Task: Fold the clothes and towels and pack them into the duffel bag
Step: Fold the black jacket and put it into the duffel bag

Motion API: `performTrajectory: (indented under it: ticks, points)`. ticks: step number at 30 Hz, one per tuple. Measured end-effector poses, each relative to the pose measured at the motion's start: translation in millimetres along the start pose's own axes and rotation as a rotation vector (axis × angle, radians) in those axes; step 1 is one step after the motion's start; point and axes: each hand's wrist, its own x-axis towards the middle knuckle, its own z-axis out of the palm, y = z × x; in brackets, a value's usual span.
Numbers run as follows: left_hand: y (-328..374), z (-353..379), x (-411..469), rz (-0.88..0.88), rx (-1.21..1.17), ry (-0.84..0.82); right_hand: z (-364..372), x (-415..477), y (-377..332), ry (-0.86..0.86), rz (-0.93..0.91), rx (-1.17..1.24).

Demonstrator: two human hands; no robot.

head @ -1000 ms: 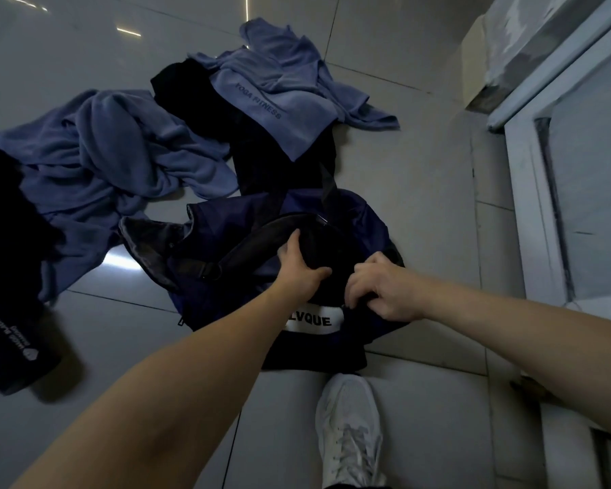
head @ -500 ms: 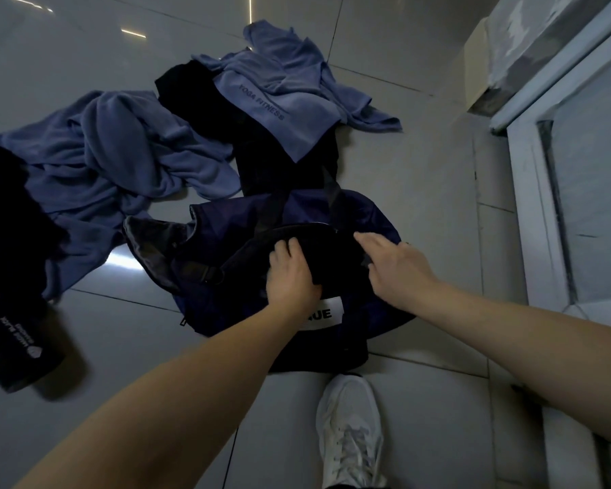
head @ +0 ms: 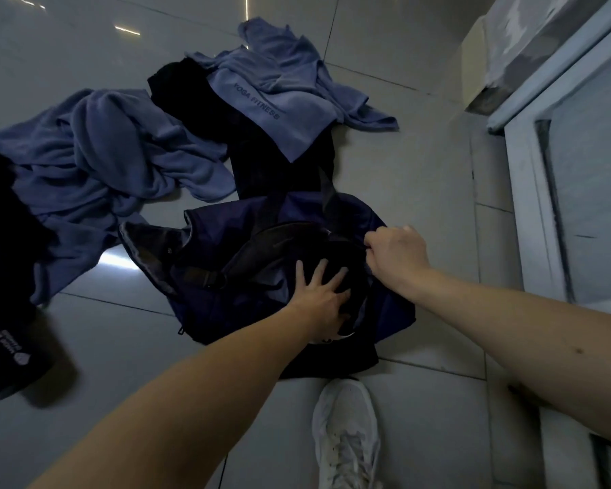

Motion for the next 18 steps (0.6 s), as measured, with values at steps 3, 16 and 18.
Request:
performTrajectory:
  ticks: [3,16,18]
  points:
    - [5,-5,5,0.089,-0.12,-0.067,-5,0,-1,0.17,0.048,0.241]
    - [1,3,-18,-0.428,-0.562,0.346,1,-3,18,0.06,0.185,0.315]
    - [0,4,-16,-0.377,-0.67,0.326,1,-3,15,0.042,0.188,0.332]
